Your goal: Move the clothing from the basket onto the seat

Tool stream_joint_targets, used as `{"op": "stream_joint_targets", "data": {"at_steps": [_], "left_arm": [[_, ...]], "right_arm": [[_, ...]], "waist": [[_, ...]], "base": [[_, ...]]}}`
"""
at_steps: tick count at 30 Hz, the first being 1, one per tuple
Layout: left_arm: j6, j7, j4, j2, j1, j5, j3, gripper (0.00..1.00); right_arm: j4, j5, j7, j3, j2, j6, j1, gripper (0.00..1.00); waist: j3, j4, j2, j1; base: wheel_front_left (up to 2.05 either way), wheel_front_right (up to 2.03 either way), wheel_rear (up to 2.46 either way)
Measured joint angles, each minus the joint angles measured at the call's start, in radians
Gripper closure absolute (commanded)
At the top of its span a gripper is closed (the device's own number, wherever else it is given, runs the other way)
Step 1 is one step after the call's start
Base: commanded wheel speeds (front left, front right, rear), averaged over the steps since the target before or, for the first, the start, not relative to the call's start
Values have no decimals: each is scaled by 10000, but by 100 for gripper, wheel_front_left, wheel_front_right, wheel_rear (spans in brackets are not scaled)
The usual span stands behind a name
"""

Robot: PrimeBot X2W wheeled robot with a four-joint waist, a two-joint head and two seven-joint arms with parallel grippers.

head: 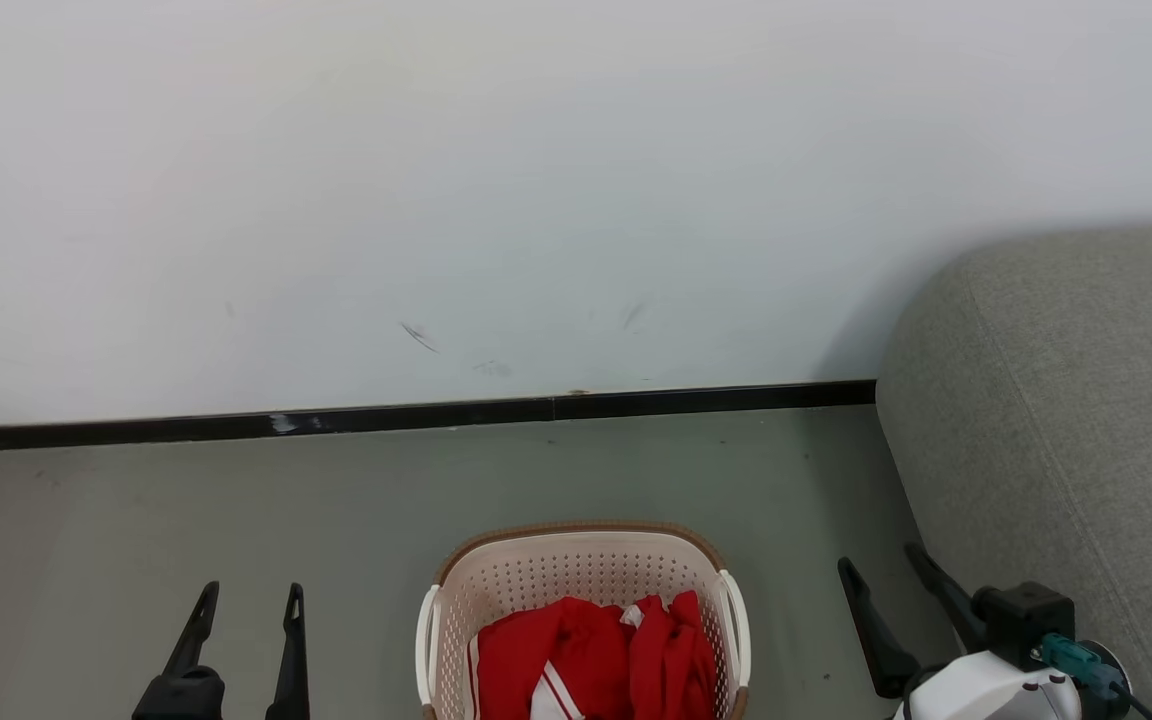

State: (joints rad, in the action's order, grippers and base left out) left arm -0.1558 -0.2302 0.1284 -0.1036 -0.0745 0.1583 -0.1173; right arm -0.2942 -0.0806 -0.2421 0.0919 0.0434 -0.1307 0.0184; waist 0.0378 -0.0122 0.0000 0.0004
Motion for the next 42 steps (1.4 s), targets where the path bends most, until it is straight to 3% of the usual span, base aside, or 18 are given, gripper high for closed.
{"op": "stream_joint_targets", "data": {"at_steps": [17,29,42], "left_arm": [[17,-13,48,-165,0,100,61,0],[464,121,539,-412,275,-136,-454,0],[1126,445,1256,-324,1279,-550,-1555,0]], "right_arm": [[205,-42,-2,109,-4,0,-138,0],[631,50,-54,-209,6,0,-123,0],[1406,-29,-56,-1392,-15,0,-172,0]], "waist": [[-183,-6,0,0],[-586,92,0,-1],[-1295,309,0,-1]], "base": [[0,0,0],[0,0,0],[0,0,0]]}}
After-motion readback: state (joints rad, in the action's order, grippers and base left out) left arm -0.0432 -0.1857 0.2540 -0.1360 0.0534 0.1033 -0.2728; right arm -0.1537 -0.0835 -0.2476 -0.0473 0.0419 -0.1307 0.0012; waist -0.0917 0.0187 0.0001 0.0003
